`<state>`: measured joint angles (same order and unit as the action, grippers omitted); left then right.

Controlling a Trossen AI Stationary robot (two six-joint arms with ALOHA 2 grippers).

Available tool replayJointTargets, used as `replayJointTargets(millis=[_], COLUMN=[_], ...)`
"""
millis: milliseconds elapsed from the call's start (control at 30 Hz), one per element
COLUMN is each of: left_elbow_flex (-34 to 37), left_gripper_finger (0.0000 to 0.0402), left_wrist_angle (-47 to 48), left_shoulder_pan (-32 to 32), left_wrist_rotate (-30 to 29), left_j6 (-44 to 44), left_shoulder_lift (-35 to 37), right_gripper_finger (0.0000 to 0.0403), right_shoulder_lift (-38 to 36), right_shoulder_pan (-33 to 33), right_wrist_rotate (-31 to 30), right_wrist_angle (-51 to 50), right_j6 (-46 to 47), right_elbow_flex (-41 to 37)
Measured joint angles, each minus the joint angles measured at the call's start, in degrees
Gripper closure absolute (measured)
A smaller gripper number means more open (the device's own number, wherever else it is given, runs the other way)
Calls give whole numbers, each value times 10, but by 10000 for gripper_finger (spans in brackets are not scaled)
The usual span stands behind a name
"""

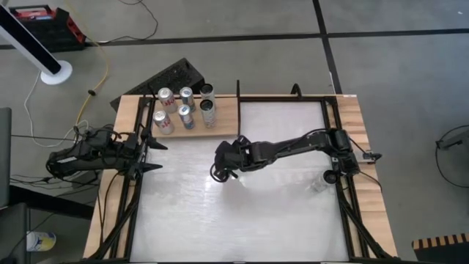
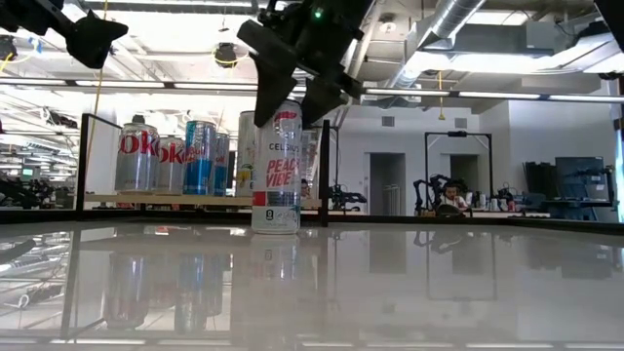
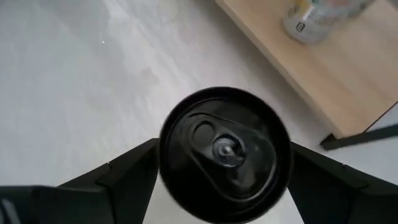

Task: Place canned beverage on shelf
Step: Put the bottom white-pink soda can on the shelf

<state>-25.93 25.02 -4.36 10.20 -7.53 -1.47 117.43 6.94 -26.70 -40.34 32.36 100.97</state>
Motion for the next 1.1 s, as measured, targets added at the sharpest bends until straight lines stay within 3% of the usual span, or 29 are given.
replayJointTargets(millis=[267,533,867,1100], left_elbow_flex=[0,0,0,0], left_gripper_finger=[84,84,84,84], left_wrist_angle=[0,0,0,0], left_shoulder_pan=[0,0,0,0], left_wrist_rotate=[0,0,0,0], left_j6=[0,0,0,0], left_shoulder_lift=[0,0,0,0], right_gripper_finger=[57,58,94,105], right_shoulder_lift=[0,0,0,0], right_shoulder_pan=[5,6,1,10], right_wrist_rotate=[13,14,15,-3], right_wrist_angle=[-4,-6,-10,-45], right_j6=[-142,-218,-149,-10], right_elbow_flex=[0,0,0,0])
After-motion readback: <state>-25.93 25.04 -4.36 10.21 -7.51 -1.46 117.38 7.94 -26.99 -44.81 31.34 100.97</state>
